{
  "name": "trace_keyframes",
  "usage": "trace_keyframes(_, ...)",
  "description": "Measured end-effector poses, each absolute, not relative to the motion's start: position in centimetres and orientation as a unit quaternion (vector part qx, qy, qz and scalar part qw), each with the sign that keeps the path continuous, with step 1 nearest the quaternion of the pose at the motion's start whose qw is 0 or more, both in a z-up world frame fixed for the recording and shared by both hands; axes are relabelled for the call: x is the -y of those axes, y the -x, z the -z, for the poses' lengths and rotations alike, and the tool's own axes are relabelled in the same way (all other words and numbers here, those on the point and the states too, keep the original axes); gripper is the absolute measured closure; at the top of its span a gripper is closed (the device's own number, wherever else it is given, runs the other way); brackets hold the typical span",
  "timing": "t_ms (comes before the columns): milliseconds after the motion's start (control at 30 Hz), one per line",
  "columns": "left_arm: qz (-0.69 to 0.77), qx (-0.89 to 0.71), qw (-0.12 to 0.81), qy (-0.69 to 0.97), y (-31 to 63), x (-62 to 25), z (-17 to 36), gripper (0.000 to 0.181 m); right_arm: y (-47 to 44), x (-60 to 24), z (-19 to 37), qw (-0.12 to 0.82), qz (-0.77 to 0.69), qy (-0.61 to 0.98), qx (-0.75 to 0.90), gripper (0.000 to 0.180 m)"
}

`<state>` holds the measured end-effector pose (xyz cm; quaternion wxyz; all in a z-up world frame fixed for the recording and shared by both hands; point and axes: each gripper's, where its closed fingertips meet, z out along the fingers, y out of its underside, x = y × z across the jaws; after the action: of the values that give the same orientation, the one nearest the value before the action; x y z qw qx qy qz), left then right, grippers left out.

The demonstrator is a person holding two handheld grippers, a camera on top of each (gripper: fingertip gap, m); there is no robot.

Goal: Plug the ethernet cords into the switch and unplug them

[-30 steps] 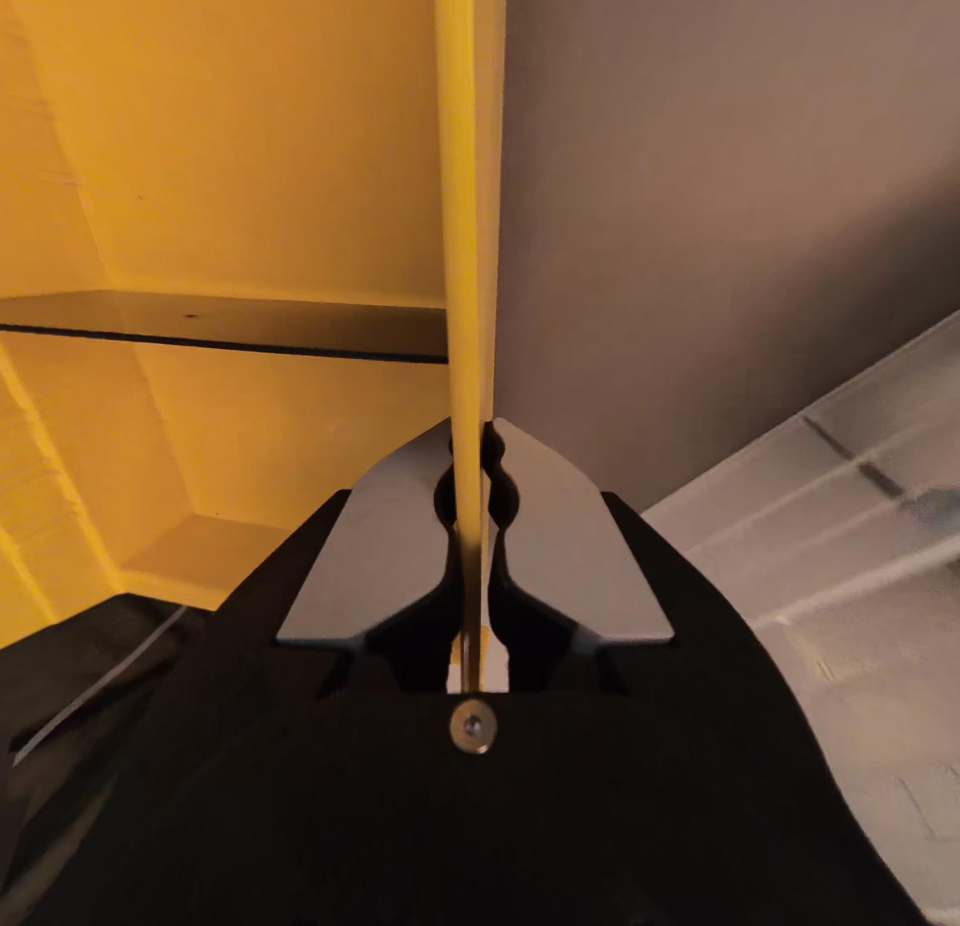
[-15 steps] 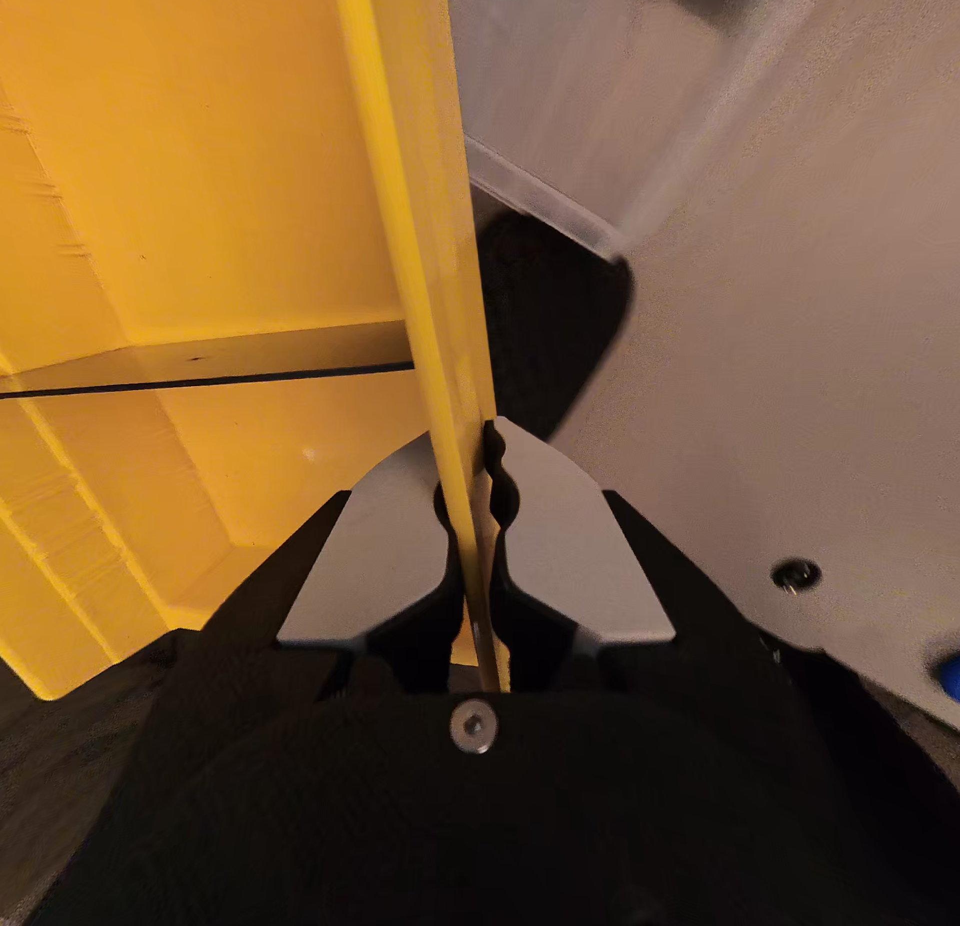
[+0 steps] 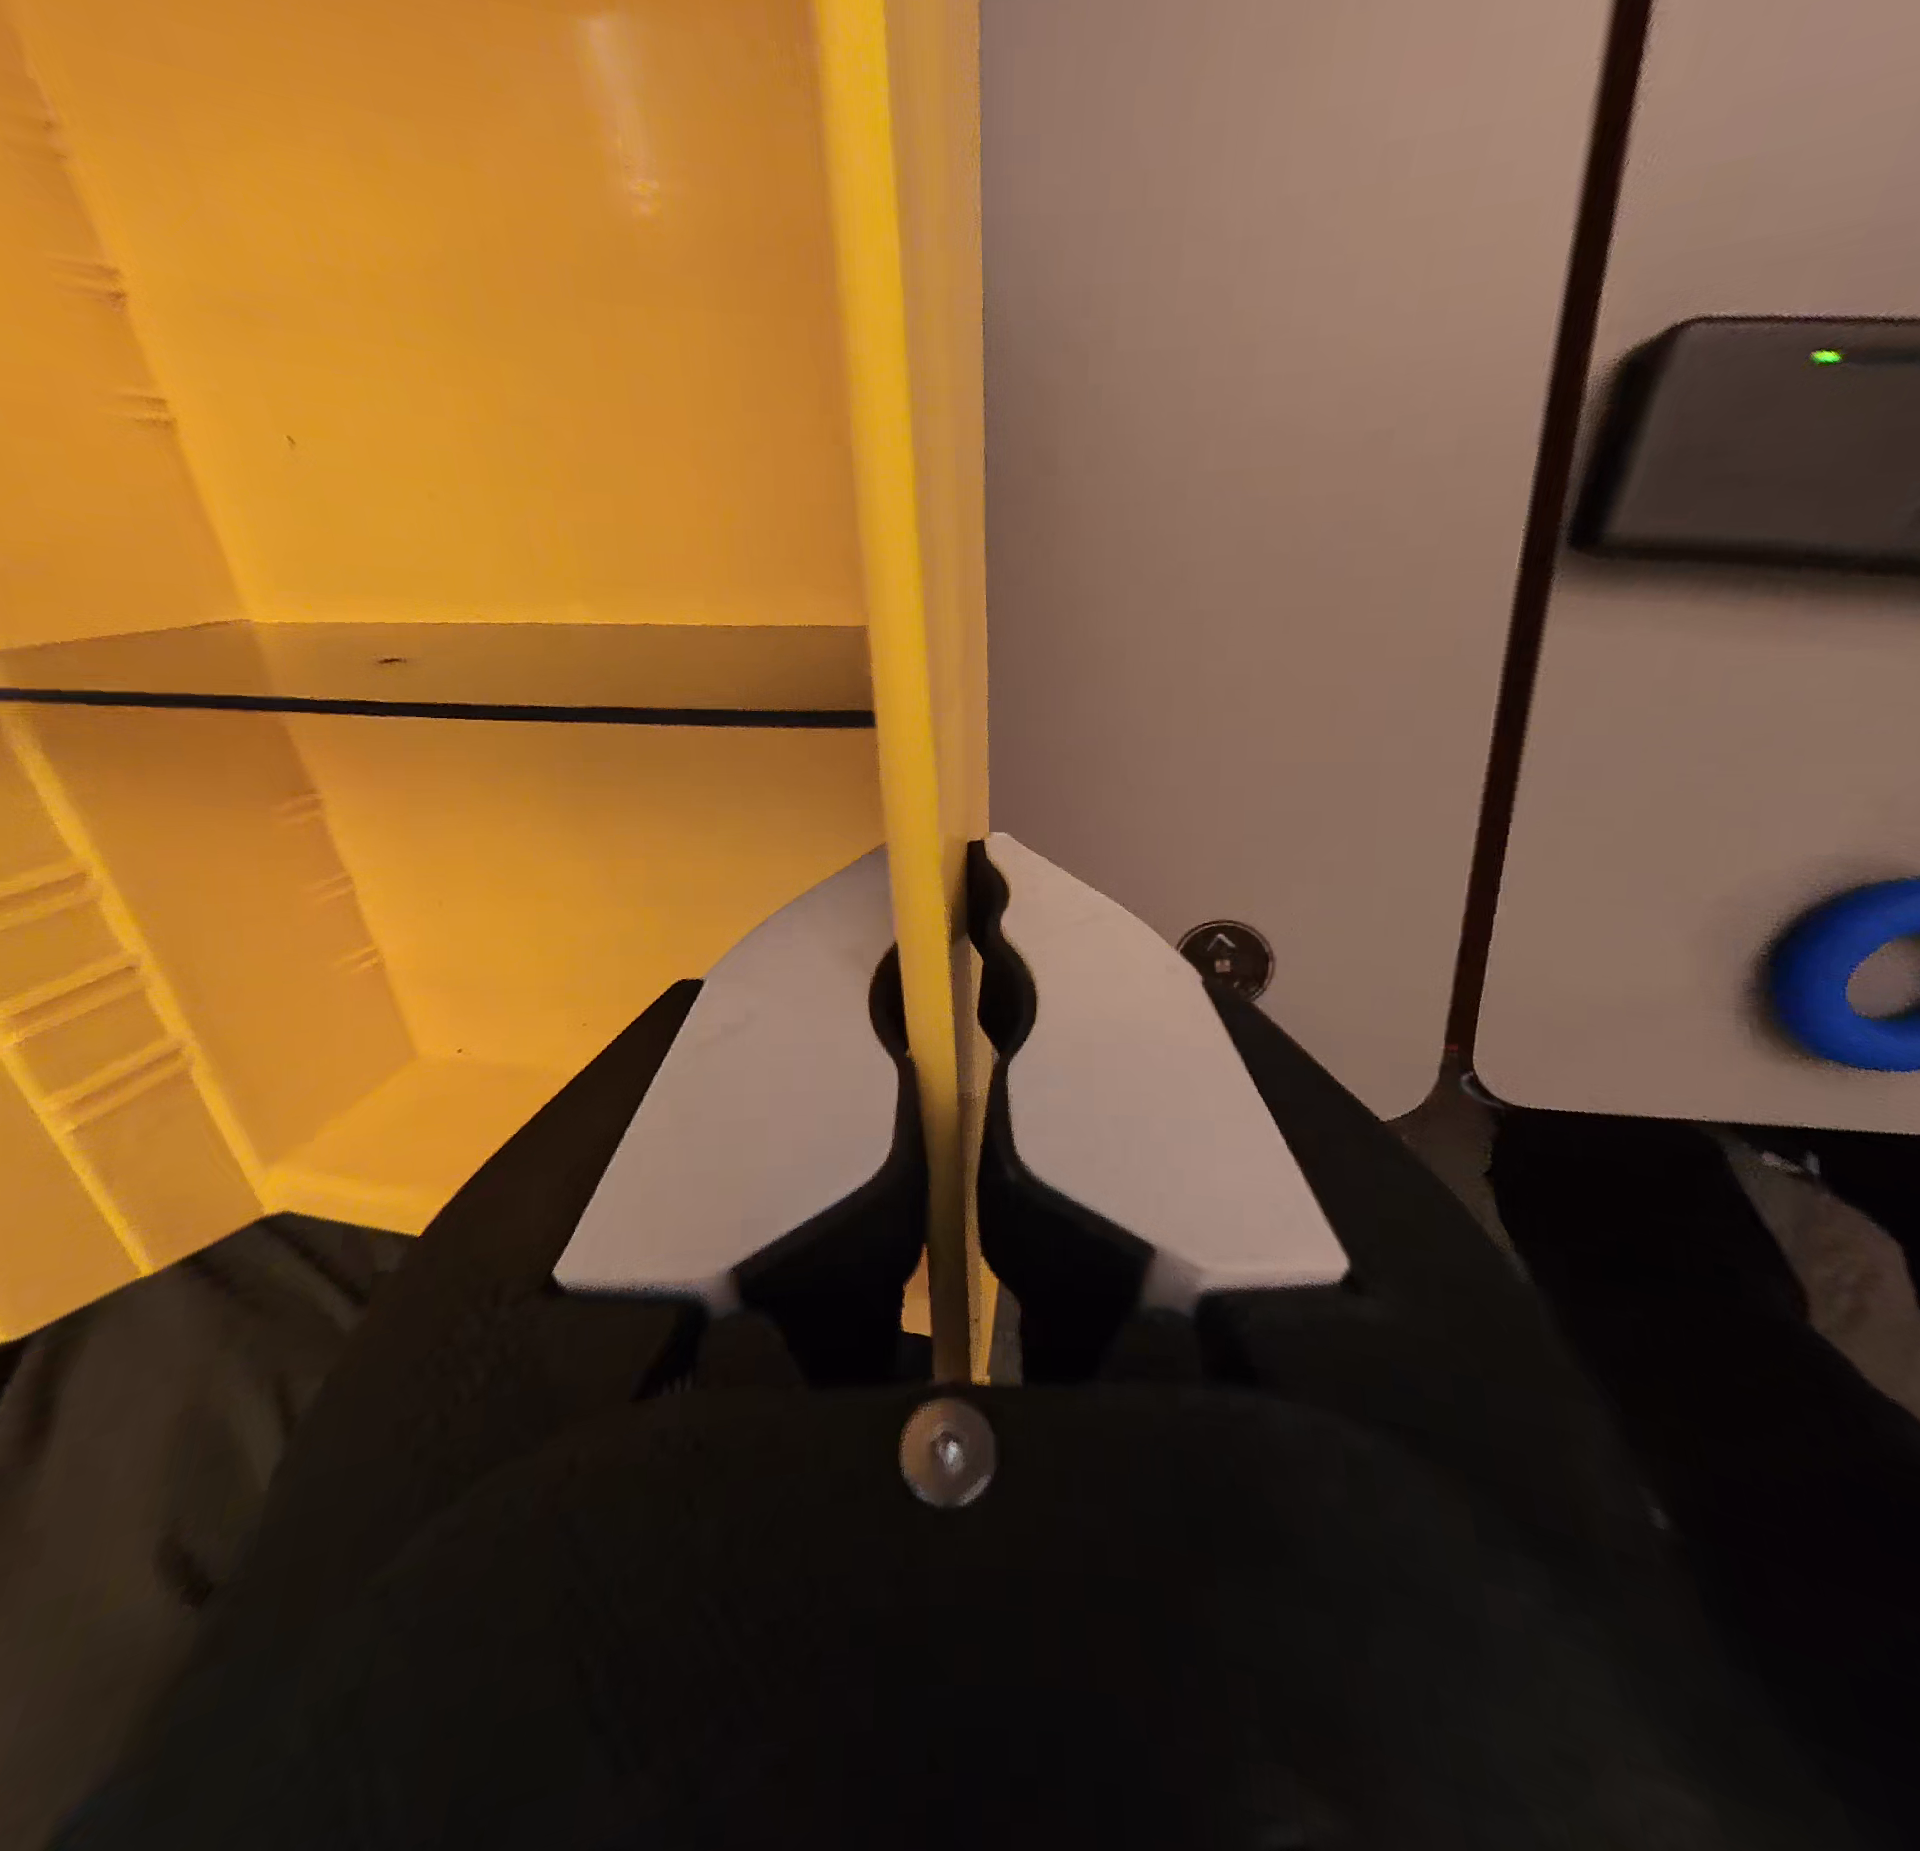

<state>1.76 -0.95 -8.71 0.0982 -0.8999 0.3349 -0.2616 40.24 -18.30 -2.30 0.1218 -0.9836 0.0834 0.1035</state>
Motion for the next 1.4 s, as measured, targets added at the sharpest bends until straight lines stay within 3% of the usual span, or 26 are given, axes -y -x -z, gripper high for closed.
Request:
trace_keyframes(133, 0.198, -0.342, 0.066, 0.916, -1.3, 0.8, 10.7, 0.088, -42.2, 17.8, 4.5, 0.109, -0.104, 0.980, -0.129, 0.175)
trace_keyframes(233, 0.195, -0.334, 0.036, 0.921, -0.9, 0.9, 11.2, 0.099, -42.8, 17.0, 5.9, 0.106, -0.105, 0.977, -0.150, 0.175)
trace_keyframes(300, 0.170, -0.333, 0.038, 0.927, 0.4, -0.1, 11.6, 0.117, -42.6, 16.1, 6.7, 0.109, -0.105, 0.976, -0.157, 0.175)
trace_keyframes(367, 0.149, -0.325, 0.055, 0.932, 2.3, -1.8, 11.9, 0.160, -42.0, 15.0, 7.3, 0.113, -0.107, 0.975, -0.158, 0.175)
trace_keyframes(500, 0.117, -0.307, 0.079, 0.941, 6.7, -4.6, 11.8, 0.176, -40.2, 12.2, 8.3, 0.126, -0.116, 0.973, -0.156, 0.175)
trace_keyframes(1033, 0.150, -0.110, 0.118, 0.975, 28.2, -8.2, 11.4, 0.172, -30.0, 1.9, 11.9, 0.102, -0.139, 0.978, -0.117, 0.174)
trace_keyframes(1400, 0.149, 0.032, 0.178, 0.972, 39.8, -7.8, 11.2, 0.172, -29.2, -0.6, 12.6, 0.080, -0.100, 0.986, -0.106, 0.174)
